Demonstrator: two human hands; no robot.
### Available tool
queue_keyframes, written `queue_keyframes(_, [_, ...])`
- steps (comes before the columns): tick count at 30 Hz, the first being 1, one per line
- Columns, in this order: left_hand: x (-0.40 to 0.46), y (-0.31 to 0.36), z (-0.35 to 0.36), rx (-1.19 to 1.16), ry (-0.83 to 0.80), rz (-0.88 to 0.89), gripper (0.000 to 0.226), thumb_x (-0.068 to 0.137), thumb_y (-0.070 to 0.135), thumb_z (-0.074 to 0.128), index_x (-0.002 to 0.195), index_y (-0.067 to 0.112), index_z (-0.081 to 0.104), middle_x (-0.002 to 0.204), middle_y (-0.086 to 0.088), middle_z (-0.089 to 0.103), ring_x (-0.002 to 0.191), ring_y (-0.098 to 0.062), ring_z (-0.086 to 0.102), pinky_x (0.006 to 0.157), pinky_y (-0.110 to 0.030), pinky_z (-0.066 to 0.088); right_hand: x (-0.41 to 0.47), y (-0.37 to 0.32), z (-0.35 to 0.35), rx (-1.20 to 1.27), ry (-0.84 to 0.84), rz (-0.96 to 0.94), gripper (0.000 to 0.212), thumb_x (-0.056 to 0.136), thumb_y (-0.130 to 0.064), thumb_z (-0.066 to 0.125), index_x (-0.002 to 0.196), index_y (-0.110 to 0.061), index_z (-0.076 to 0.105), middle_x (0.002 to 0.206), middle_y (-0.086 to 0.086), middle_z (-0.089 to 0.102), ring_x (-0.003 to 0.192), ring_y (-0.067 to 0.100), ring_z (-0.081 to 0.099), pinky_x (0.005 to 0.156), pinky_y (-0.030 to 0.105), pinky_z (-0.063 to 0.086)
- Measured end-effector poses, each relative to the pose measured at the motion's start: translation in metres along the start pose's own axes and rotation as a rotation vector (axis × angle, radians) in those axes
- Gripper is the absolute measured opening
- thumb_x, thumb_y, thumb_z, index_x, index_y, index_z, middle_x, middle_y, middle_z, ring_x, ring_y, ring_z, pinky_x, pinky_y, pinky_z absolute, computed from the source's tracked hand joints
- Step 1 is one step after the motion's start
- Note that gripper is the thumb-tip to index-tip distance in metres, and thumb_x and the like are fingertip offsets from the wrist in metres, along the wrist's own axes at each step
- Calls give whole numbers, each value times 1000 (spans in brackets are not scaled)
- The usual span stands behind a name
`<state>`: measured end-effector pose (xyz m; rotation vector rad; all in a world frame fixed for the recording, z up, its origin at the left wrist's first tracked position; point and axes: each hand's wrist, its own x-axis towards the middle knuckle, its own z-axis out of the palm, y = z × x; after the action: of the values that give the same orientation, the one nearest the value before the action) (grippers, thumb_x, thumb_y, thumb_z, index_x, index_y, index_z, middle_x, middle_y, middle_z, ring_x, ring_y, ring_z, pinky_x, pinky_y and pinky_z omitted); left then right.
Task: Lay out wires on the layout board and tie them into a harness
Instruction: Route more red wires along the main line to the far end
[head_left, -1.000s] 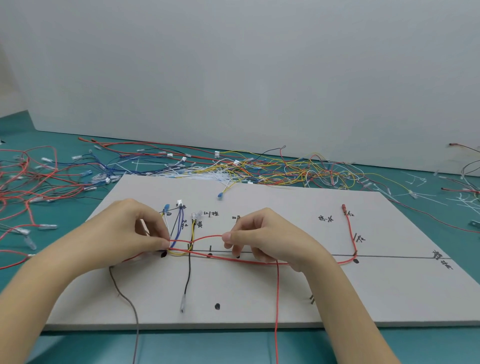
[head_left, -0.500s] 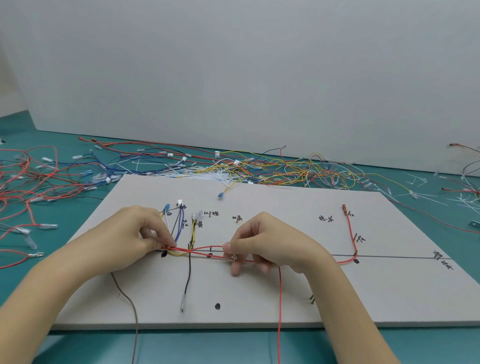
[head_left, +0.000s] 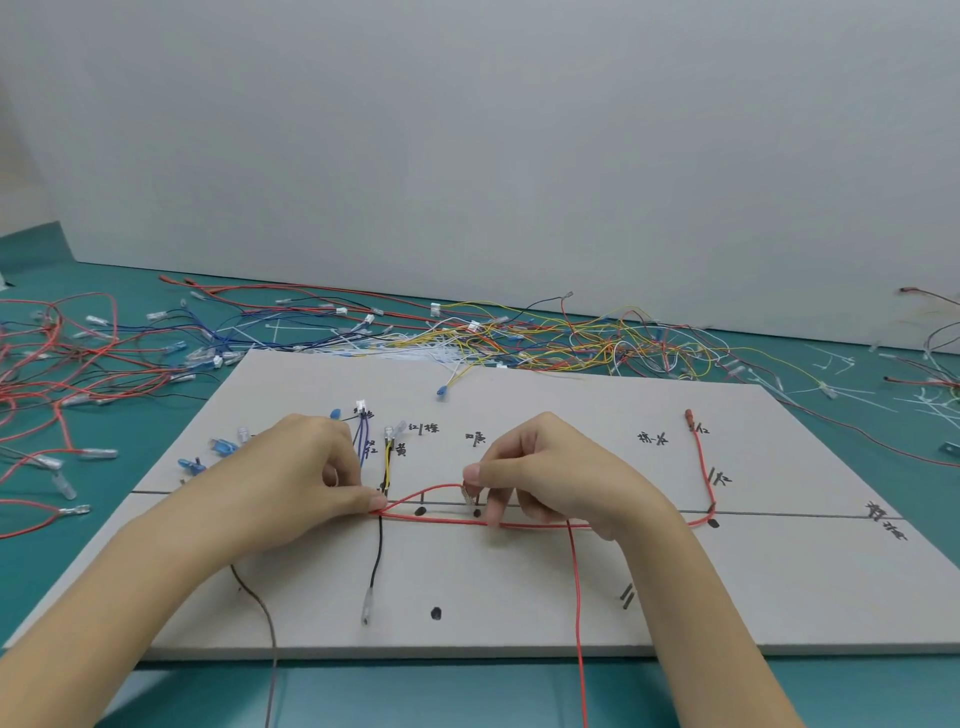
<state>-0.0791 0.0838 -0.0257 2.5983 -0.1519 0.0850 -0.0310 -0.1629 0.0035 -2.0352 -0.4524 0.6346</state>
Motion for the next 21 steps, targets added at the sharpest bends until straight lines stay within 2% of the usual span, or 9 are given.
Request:
queue_keyframes(3, [-1,-1,-1,-77,-9,8,20,69,51,76,58,34,69,75,20,58,63,-2,54,58,-19,41,2,-1,1,-11,61,-2,21,89,-24,66,80,-7,76,56,0,62,40,9,29,38,17,23])
queue_keyframes(6, [-2,-2,-1,-163,-2,10,17,58,56,70,55,39,71,73,17,61,62,-2,54,56,-14,39,3,-2,2,-31,104,-13,21,88,-25,67,75,-11,76,52,-4,58,40,5,32,38,14,24])
queue_keyframes(9, [1,-2,0,-187,-6,4,9,61,44,82,59,41,73,72,19,64,65,-2,57,57,-13,42,5,-1,4,-34,132,-19,21,87,-24,66,72,-11,75,51,-4,56,39,4,32,37,11,23])
queue_keyframes(11, [2,-3,0,-184,-22,11,16,65,33,86,61,42,74,71,19,66,64,-1,58,57,-12,42,6,-1,4,-30,130,-7,22,87,-21,65,70,-11,74,50,-4,56,36,2,34,35,10,23])
queue_keyframes(15, [1,-4,2,-213,17,30,20,66,25,88,66,39,73,64,13,68,59,-3,59,53,-10,41,5,-3,4,-6,115,16,21,87,-16,64,69,-9,71,45,-8,55,34,1,36,34,10,23])
queue_keyframes(18, [-2,-4,4,-161,52,57,19,67,30,87,68,42,72,65,16,68,63,-6,60,53,-14,43,6,-2,5,-13,127,22,21,86,-17,64,68,-9,71,46,-6,54,35,3,34,34,12,23])
queue_keyframes(21, [-3,-7,7,-148,58,46,11,71,36,82,66,38,73,66,13,66,62,-9,59,57,-27,49,6,-3,7,11,120,20,20,88,-12,62,72,-3,69,42,-8,54,31,1,38,33,8,24])
